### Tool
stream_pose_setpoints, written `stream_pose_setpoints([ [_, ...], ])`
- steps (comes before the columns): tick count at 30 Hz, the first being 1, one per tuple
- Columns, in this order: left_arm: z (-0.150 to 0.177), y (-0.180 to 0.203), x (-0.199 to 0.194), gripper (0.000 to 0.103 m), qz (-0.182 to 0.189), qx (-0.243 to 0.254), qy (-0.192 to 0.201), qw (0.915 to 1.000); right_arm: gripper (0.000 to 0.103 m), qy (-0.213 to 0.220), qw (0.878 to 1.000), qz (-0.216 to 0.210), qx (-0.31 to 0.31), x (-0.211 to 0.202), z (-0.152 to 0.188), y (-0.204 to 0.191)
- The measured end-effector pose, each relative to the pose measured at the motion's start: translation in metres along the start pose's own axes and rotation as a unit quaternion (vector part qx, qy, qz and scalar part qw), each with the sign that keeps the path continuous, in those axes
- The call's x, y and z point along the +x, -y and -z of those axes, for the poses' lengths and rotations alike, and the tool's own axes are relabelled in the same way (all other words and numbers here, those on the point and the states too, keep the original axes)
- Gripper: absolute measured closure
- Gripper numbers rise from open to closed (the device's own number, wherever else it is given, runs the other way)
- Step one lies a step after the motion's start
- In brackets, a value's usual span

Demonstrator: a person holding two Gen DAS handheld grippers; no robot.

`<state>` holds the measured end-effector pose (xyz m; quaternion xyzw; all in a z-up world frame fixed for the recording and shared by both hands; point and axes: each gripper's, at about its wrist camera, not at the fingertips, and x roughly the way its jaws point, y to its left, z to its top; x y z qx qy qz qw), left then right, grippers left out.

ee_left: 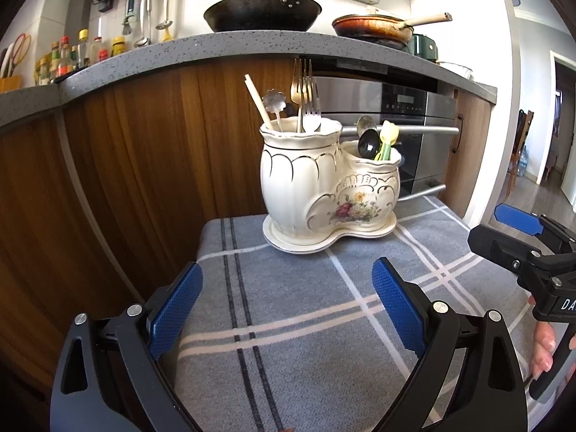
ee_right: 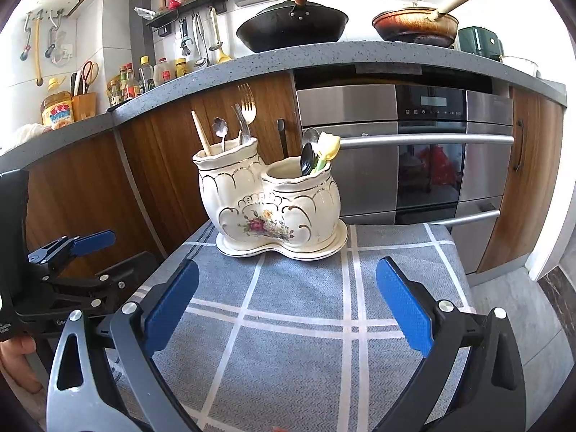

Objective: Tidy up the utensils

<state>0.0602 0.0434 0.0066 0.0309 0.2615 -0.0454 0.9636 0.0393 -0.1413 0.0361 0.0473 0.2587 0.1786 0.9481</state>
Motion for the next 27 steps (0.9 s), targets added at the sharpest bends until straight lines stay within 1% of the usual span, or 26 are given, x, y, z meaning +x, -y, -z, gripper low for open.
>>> stream_pose_setpoints([
  [16, 0.0008, 0.0068, 0.0054, 0.009, 0.005, 0.003, -0.004, 1.0, 0.006, -0.008, 1.0, 0.003, 0.006, 0.0037, 0.002, 0.0045],
  [27, 0.0015, 0.009, 0.0067, 0.009, 0.007, 0.003, -0.007, 0.9999, 0.006, -0.005, 1.0, 0.003, 0.002, 0.0021, 0.0038, 0.0055],
])
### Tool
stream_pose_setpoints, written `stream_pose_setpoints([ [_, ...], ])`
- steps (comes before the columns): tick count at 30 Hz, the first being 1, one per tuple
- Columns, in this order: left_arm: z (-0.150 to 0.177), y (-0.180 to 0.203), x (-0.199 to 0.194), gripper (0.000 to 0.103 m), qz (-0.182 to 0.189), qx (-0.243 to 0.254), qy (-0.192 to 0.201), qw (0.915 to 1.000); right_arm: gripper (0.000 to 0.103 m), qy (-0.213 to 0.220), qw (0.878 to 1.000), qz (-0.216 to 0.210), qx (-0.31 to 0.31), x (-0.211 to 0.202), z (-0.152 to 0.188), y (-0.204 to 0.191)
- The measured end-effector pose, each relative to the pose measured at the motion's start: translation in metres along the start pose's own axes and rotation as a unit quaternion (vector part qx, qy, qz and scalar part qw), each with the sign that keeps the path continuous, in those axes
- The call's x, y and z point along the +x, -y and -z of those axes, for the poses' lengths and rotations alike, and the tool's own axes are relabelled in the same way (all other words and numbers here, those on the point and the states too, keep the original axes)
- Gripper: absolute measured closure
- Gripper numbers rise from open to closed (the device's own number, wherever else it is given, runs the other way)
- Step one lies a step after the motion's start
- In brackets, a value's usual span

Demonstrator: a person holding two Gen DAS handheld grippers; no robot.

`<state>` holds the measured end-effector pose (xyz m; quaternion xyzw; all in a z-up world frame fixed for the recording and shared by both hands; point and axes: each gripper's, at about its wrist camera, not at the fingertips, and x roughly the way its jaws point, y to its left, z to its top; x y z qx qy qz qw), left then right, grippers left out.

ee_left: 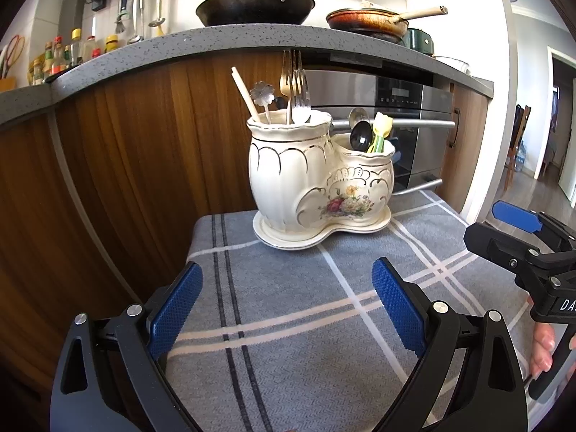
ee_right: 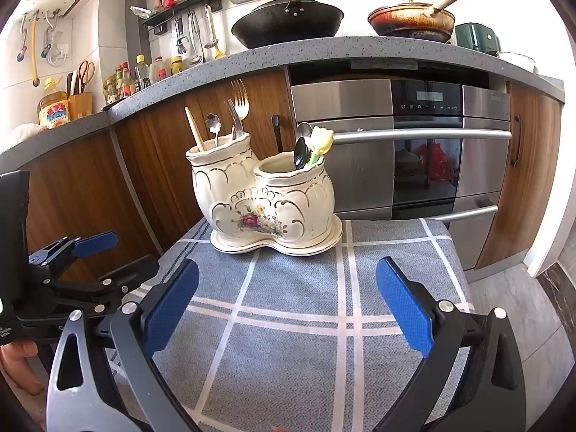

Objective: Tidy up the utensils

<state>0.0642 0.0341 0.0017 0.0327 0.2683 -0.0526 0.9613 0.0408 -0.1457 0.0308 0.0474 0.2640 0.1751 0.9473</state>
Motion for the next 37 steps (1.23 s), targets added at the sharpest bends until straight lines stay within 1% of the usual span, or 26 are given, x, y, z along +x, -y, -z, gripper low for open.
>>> stream_pose_setpoints([
  [19, 0.001, 0.0, 0.002, 0.009, 0.0, 0.002, 0.001, 1.0, 0.006, -0.009, 1.0, -0.001, -0.002, 0.003, -0.002, -0.002],
  [27, 0.001, 0.0, 0.001, 0.009, -0.006, 0.004, 0.007, 0.9999, 0.006, -0.011, 1.0, -0.001, -0.001, 0.005, 0.0, -0.003],
  [31, 0.002, -0.001, 0.007, 0.007, 0.004, -0.004, -0.007, 1.0, 0.006, -0.011, 1.0, -0.001, -0.003, 0.006, 0.002, -0.003],
  [36, 0.003, 0.0, 0.012, 0.005, 0.007, -0.007, -0.017, 0.9998, 0.006, -0.018, 1.0, 0.0, -0.001, 0.01, 0.002, -0.001],
  [37, 0.003, 0.001, 0.018, 0.005, 0.014, -0.005, -0.03, 0.9994, 0.006, -0.023, 1.0, 0.002, 0.001, 0.013, 0.003, 0.0],
])
